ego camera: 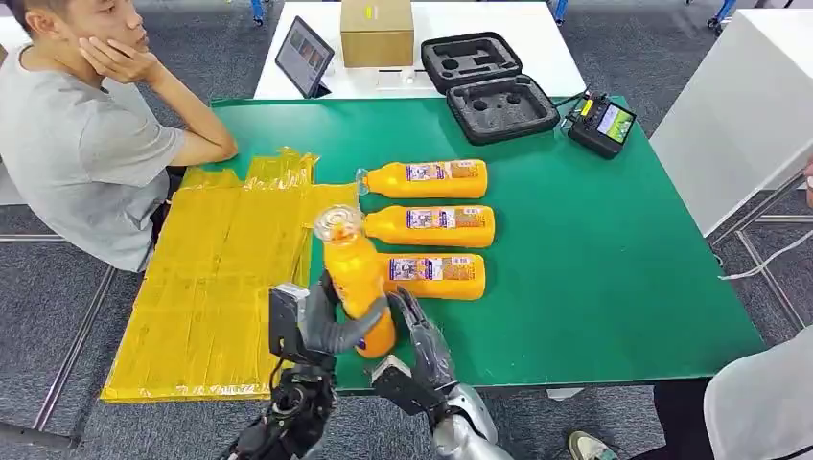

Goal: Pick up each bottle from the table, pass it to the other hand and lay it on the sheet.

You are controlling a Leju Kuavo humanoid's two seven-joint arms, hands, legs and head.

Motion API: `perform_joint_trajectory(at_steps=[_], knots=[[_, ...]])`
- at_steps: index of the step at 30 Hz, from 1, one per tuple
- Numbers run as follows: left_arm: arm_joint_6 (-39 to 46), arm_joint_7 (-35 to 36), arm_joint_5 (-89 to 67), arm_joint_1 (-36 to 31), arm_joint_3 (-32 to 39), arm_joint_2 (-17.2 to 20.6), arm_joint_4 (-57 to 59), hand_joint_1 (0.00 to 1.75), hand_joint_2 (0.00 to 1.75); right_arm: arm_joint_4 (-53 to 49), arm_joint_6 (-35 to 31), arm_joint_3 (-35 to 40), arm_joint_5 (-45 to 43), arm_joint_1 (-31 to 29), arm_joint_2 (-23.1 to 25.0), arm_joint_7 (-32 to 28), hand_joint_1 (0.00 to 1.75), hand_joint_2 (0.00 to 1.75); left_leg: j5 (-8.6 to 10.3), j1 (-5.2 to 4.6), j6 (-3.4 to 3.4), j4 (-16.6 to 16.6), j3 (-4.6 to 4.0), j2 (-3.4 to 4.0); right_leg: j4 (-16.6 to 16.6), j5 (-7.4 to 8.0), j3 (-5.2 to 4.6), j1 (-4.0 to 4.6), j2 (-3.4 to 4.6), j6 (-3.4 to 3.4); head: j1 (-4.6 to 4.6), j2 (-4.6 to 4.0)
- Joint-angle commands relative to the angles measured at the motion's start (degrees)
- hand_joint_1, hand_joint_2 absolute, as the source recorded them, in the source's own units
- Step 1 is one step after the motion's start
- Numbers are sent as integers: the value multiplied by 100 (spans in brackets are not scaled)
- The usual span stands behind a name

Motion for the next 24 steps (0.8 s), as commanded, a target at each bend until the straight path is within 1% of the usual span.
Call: perform_joint_trajectory(at_steps=[1, 2, 4, 5, 6, 7, 9, 10, 11, 13, 14, 17, 18, 20, 21, 22, 24], knots=[[588, -191, -1387, 136, 620, 714, -602, 175, 175, -403, 179, -7, -63, 209, -106, 14, 0, 175, -6, 4, -10, -5, 19, 5, -3, -4, 15, 3, 10, -8, 0, 0], [1313, -206, -2720, 106, 576, 976, -586, 175, 175, -471, 237, -10, -63, 260, -118, 11, 0, 175, -4, 2, -7, -6, 14, 8, -3, -2, 9, 1, 12, -6, 0, 0], [1053, -152, -2954, 200, 934, 940, -726, 175, 175, -495, 246, -24, -41, 283, -116, 15, 0, 175, -7, 5, -10, -7, 18, 16, -3, -2, 12, 3, 20, -7, 0, 0], [1427, -4, -3828, 144, 844, 1081, -595, 175, 175, -482, 287, -27, -38, 281, -114, 26, 0, 175, -10, 7, -13, -7, 25, 14, -2, -6, 18, 5, 19, -9, 0, 0], [1482, 186, -4559, 177, 1006, 1124, -585, 175, 175, -453, 343, -40, -54, 282, -109, 27, 0, 175, -7, 7, -10, -5, 18, 7, -3, -4, 15, 5, 11, -7, 2, 0], [1467, 185, -4545, 202, 1042, 1143, -615, 175, 175, -442, 335, -42, -58, 287, -106, 22, 0, 175, -10, 7, -14, -7, 29, 9, -1, -8, 23, 4, 15, -11, -2, 0], [1482, 254, -5851, 343, 1609, 1026, -677, 175, 175, -349, 401, -50, -88, 267, -92, -39, 0, 175, -4, 5, -8, -5, 13, 13, -2, -1, 8, 3, 15, -6, 2, 0], [1482, 252, -6368, 394, 1888, 919, -706, 175, 175, -315, 427, -40, -88, 254, -85, -47, 0, 175, -7, 6, -11, -7, 23, 13, -3, -3, 17, 4, 18, -8, 0, 0], [1482, 203, -6811, 431, 2164, 799, -674, 175, 175, -237, 467, -25, -103, 217, -68, -61, 0, 175, -5, 4, -8, -5, 13, 13, -1, -1, 8, 2, 16, -6, 0, 0], [1482, 227, -6876, 406, 2163, 804, -588, 175, 175, -207, 464, -20, -107, 199, -63, -68, 0, 175, -6, 7, -9, -3, 15, 8, -1, -3, 12, 4, 12, -7, 2, 0], [1482, 377, -7110, 316, 2178, 830, -405, 175, 175, -138, 443, -22, -128, 160, -59, -87, 0, 175, -3, 5, -7, -3, 9, 3, 0, -3, 8, 2, 5, -5, 0, 0], [1482, 634, -7918, 184, 2481, 772, -269, 175, 175, -96, 439, -37, -185, 152, -63, -102, 0, 175, -5, 5, -12, -3, 19, -2, 2, -7, 16, 3, 4, -9, 2, 0], [1482, 840, -8478, 101, 2623, 749, -78, 175, 175, -87, 458, -29, -208, 149, -68, -103, 0, 175, 0, 6, -10, -4, 11, -4, 0, -3, 10, 4, 0, -8, 2, 0], [1482, 1074, -8929, -24, 2749, 779, 196, 175, 175, -59, 481, -14, -235, 137, -75, -103, 0, 175, 0, 5, -10, -6, 15, -7, -2, -4, 14, 2, -4, -7, 0, 0], [1482, 1407, -9189, -182, 2668, 854, 569, 175, 175, -29, 504, 5, -262, 119, -78, -103, 0, 175, 2, 5, -11, -6, 12, -4, -2, -3, 11, 3, -3, -6, 2, 0], [1482, 1407, -9189, -182, 2668, 854, 569, 175, 175, -29, 504, 5, -262, 119, -78, -103, 0, 175, 1, 6, -15, -8, 23, -7, -3, -6, 21, 3, -4, -8, 0, 0], [1482, 1887, -9565, -378, 2602, 940, 1004, 175, 175, 38, 556, 33, -291, 77, -73, -103, 0, 175, 1, 7, -16, -7, 22, -8, -2, -6, 20, 4, -3, -9, 2, 0]])
